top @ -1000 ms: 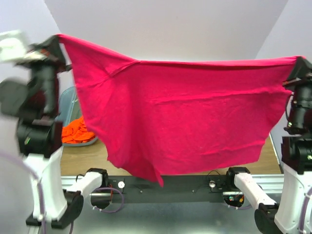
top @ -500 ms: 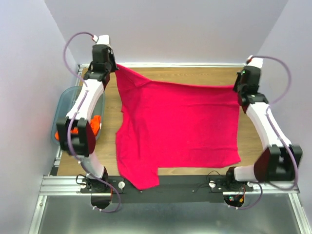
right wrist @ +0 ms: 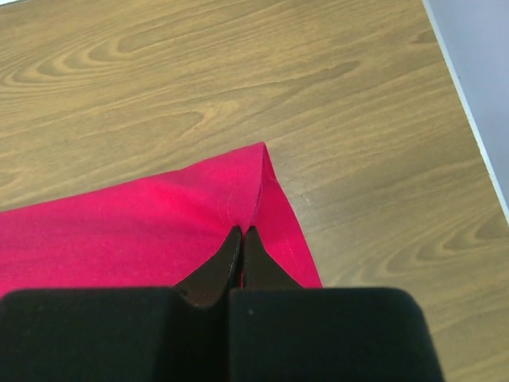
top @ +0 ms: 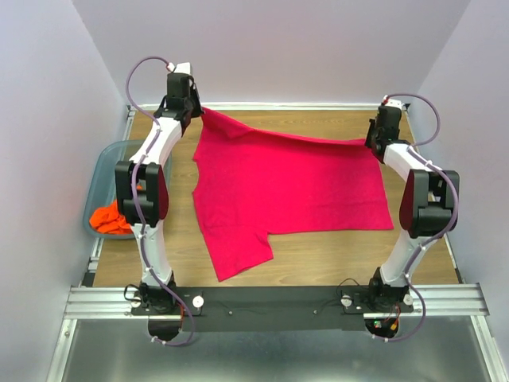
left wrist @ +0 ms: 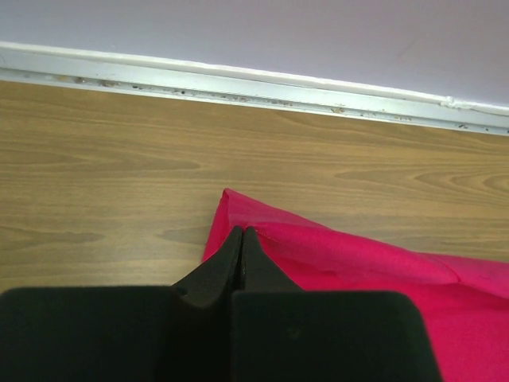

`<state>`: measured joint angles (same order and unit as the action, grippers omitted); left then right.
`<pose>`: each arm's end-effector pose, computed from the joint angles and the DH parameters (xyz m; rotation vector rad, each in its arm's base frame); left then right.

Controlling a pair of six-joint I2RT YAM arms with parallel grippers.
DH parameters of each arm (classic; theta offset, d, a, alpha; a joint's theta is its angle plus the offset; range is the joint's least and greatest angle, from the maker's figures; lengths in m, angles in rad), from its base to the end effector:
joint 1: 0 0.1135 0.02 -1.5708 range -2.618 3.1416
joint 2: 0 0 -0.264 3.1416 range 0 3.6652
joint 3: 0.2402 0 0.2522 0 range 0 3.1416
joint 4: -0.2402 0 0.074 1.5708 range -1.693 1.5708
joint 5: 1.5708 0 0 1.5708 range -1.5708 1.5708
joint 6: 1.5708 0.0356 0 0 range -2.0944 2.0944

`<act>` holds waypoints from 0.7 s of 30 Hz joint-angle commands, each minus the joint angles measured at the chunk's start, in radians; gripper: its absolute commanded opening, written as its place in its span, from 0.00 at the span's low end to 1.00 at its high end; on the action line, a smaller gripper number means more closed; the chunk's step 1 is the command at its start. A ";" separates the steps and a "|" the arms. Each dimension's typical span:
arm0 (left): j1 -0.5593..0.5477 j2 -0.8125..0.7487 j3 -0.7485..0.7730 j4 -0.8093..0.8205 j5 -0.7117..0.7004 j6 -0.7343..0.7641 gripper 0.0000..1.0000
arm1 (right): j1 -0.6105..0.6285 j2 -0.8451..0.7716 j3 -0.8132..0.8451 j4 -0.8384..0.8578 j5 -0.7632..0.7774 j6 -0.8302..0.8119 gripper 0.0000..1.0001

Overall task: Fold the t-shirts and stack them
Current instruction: Fold the tshirt

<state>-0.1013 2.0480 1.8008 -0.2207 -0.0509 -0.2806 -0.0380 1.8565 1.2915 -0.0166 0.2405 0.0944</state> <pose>0.4889 -0.0479 0.2968 -0.2148 2.0319 -0.1874 0.4235 -0.0246 0.2267 0.2804 2.1236 -0.2257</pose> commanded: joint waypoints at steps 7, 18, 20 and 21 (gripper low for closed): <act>0.012 -0.078 -0.102 -0.045 0.085 -0.130 0.00 | -0.037 0.064 0.092 0.043 -0.055 0.014 0.01; 0.014 -0.317 -0.354 -0.068 0.092 -0.253 0.00 | -0.063 0.033 0.084 0.038 -0.046 0.008 0.01; 0.015 -0.362 -0.409 -0.066 0.097 -0.276 0.00 | -0.066 0.030 0.081 0.035 -0.046 0.016 0.01; 0.017 -0.377 -0.435 -0.072 0.103 -0.282 0.00 | -0.068 0.027 0.080 0.037 -0.047 0.018 0.01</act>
<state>-0.0971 1.7309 1.4319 -0.2852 0.0212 -0.5034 -0.0925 1.9129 1.3563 0.0029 0.1959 0.1040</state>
